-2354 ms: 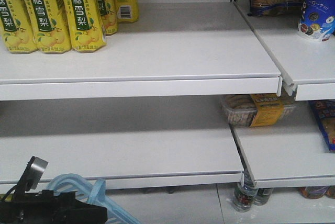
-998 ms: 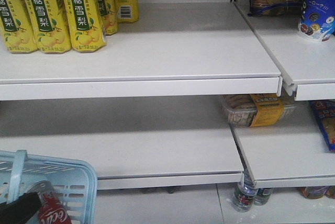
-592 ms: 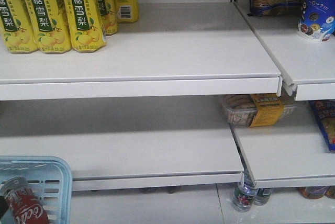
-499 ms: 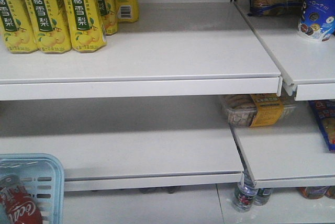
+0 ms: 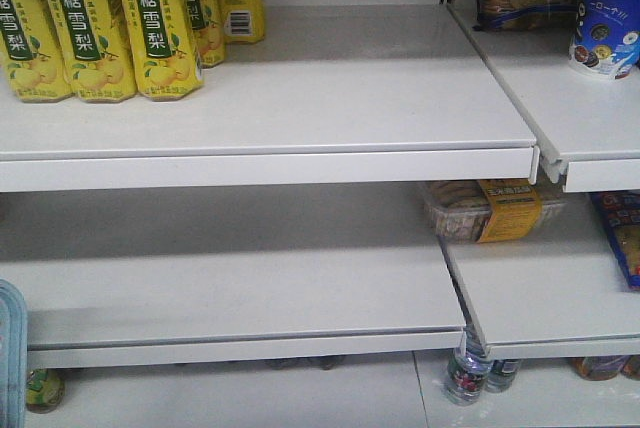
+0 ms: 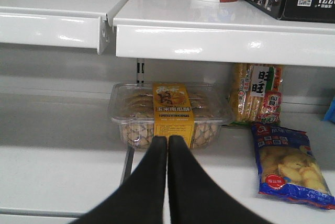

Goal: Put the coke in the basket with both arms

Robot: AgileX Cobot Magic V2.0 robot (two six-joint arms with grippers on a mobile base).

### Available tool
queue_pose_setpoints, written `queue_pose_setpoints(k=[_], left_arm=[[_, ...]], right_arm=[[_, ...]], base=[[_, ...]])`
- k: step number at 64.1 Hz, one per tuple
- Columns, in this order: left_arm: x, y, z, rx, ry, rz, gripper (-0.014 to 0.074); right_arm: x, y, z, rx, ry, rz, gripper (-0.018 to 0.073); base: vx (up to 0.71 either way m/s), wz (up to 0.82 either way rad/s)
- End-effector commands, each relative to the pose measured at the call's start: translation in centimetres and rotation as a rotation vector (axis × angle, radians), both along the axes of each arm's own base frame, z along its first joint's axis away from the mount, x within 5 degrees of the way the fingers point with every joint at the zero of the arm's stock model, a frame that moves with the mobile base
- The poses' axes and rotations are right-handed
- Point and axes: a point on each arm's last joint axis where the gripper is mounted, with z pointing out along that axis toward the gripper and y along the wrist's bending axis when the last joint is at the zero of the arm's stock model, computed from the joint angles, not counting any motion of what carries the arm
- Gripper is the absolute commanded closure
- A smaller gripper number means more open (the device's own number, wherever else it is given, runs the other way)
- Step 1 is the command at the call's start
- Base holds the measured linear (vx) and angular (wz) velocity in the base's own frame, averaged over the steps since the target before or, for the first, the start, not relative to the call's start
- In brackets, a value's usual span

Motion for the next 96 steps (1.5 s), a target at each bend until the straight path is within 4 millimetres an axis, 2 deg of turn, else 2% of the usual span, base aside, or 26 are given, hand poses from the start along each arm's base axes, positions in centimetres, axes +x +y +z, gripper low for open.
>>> queue_pose_setpoints(k=[1, 18, 42, 96], left_arm=[[0.3, 0.1, 2.0, 0.061, -0.245, 0.011, 0.0603], [0.5, 0.1, 0.2, 0.057, -0.286, 0.013, 0.0603], [-0.5, 0.3, 0.0, 0.090, -0.308, 0.038, 0.0603], [-0.5, 0.4, 0.1, 0.092, -0.296, 0.053, 0.0603]], right_arm=[[0.1, -0.1, 1.5, 0.000, -0.085, -0.018, 0.0568], [0.1, -0.1, 1.5, 0.000, -0.085, -0.018, 0.0568], [0.1, -0.1, 1.5, 0.000, -0.085, -0.018, 0.0568], [0.1, -0.1, 1.5, 0.000, -0.085, -0.018, 0.0568]], base=[[0.00, 0.00], [0.00, 0.00], [0.00, 0.00], [0.00, 0.00]])
